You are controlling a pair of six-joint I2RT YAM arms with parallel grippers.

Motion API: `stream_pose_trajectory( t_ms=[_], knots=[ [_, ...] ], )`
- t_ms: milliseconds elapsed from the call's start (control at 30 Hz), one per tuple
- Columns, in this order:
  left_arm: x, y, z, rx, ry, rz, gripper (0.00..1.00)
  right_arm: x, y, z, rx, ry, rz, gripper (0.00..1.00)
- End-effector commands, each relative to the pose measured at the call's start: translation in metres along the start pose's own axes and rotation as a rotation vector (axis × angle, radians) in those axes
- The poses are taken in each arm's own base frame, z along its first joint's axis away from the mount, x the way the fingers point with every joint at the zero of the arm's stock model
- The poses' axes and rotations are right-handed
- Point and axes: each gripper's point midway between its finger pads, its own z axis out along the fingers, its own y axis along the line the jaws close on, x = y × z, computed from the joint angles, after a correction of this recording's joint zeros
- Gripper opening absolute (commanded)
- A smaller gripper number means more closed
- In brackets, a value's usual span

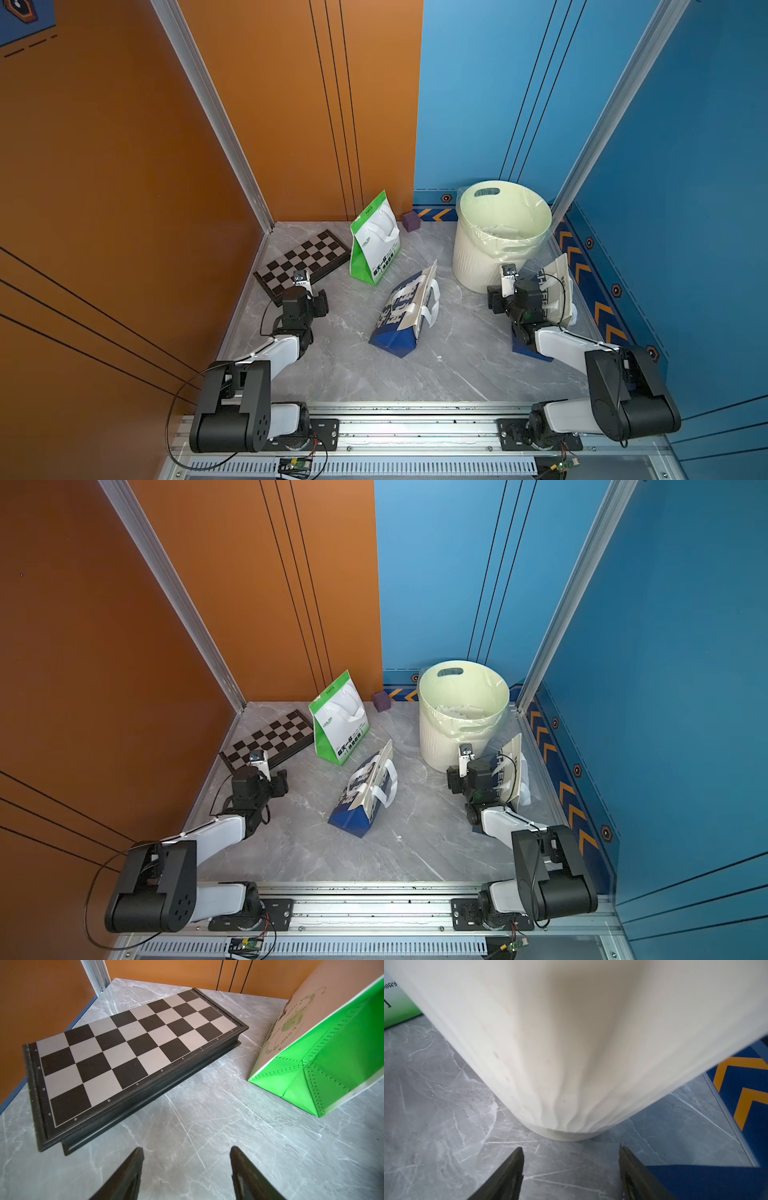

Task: Shred takeout receipts and throw away
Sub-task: Reset both arms

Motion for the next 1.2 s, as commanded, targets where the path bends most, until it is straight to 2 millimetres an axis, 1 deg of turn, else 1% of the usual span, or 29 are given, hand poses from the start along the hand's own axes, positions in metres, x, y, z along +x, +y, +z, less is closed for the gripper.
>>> stream_pose_trajectory(
  t_ms=[0,67,167,200,233,333,367,433,500,533,600,633,833,1033,1067,1100,1133,1167],
  knots=[
    [-0.007,-0.002,0.002,0.007,-0.035,0.045,0.68,-0.008,-0.007,0.008,-0.029,-0.069,0.069,0.72],
    [-0.008,-0.001,0.003,0.008,-0.040,0.056,0.68,-0.005,-0.017,0.008,-0.032,-0.075,0.120,0.71],
    [-0.012,0.003,0.005,-0.004,-0.058,0.081,0.68,0.002,-0.028,0.006,-0.016,-0.143,0.180,0.72],
    [-0.013,0.005,0.006,-0.007,-0.066,0.084,0.69,0.006,-0.029,0.007,-0.017,-0.146,0.185,0.72],
    [-0.016,0.006,0.007,-0.008,-0.080,0.088,0.69,0.003,-0.029,0.006,-0.018,-0.175,0.194,0.73],
    [-0.018,0.009,0.012,0.006,-0.080,0.056,0.69,0.006,-0.029,0.007,-0.014,-0.152,0.185,0.75],
    [-0.019,0.007,0.013,0.019,-0.080,0.049,0.69,0.003,-0.029,0.006,-0.012,-0.169,0.190,0.77],
    [-0.019,0.000,0.013,0.050,-0.096,0.048,0.68,0.006,-0.032,0.008,0.018,-0.143,0.184,0.84],
    [-0.016,-0.007,0.014,0.064,-0.136,0.066,0.69,0.006,-0.034,0.008,0.048,-0.143,0.185,0.90],
    [-0.011,-0.010,0.016,0.068,-0.142,0.084,0.69,0.006,-0.037,0.008,0.069,-0.137,0.188,1.00],
    [-0.001,-0.014,0.019,0.069,-0.156,0.108,0.69,0.007,-0.041,0.008,0.101,-0.132,0.193,1.00],
    [-0.004,-0.014,0.021,0.061,-0.184,0.109,0.69,0.007,-0.042,0.008,0.110,-0.134,0.193,1.00],
    [-0.005,0.005,0.022,-0.024,-0.185,0.049,0.71,0.007,-0.041,0.008,0.114,-0.132,0.187,1.00],
    [-0.005,0.008,0.022,-0.030,-0.185,0.039,0.75,0.007,-0.041,0.010,0.114,-0.124,0.185,1.00],
    [-0.005,0.007,0.022,-0.031,-0.186,0.040,0.76,0.007,-0.041,0.010,0.114,-0.123,0.185,1.00],
    [-0.006,0.008,0.022,-0.035,-0.187,0.041,0.89,0.007,-0.041,0.010,0.115,-0.124,0.186,1.00],
    [-0.006,0.010,0.021,-0.056,-0.191,0.040,0.98,0.008,-0.041,0.009,0.118,-0.125,0.184,1.00],
    [-0.005,0.013,0.019,-0.086,-0.193,0.037,0.98,0.008,-0.040,0.009,0.119,-0.128,0.184,1.00]
  ],
)
